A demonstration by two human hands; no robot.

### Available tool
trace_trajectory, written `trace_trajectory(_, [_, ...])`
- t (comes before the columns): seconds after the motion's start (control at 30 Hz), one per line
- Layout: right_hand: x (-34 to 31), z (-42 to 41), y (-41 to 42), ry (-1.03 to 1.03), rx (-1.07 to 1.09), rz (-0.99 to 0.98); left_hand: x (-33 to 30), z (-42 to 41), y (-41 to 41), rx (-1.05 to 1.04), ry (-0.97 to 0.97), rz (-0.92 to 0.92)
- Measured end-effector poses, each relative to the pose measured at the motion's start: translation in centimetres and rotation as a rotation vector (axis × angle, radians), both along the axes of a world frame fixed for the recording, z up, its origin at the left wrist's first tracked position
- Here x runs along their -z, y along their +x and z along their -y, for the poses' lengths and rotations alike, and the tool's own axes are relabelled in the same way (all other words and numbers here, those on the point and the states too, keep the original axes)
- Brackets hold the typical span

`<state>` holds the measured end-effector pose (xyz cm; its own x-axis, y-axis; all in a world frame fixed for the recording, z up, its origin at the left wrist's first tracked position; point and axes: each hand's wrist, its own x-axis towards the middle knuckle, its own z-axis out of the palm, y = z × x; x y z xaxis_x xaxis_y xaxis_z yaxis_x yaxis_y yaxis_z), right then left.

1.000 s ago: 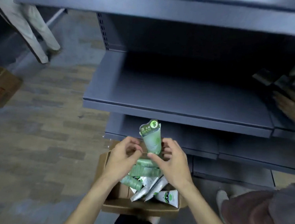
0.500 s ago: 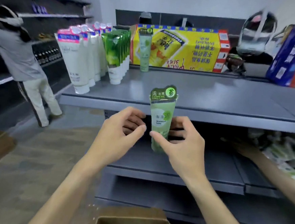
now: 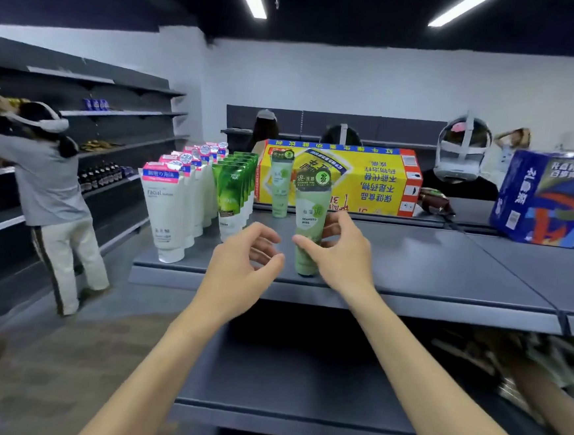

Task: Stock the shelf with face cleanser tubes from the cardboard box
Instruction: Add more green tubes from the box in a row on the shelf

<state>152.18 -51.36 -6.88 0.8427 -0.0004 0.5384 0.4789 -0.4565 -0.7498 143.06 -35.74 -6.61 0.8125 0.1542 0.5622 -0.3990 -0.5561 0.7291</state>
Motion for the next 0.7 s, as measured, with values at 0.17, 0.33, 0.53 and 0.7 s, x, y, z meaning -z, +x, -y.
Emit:
trace_trajectory(0.17, [0.7, -1.4, 1.7, -0.008, 0.038, -0.015, -0.4, -0.7, 1.6, -0.032, 0.001, -0.002])
trace_trajectory(0.33, [0.8, -1.1, 1.8, -0.028, 0.032, -0.065, -1.2, -0.9, 3.1, -0.019, 0.023, -0.002])
trace_trajectory(0.53, [0.9, 0.4, 2.8, 0.000, -0.102, -0.109, -0.8, -1.4, 4.7, -0.009, 0.062, -0.008])
trace_trajectory(0.7, [0.8, -0.5, 4.1, -0.028, -0.132, -0.102, -0.7, -2.0, 6.4, -0.053, 0.105, 0.012])
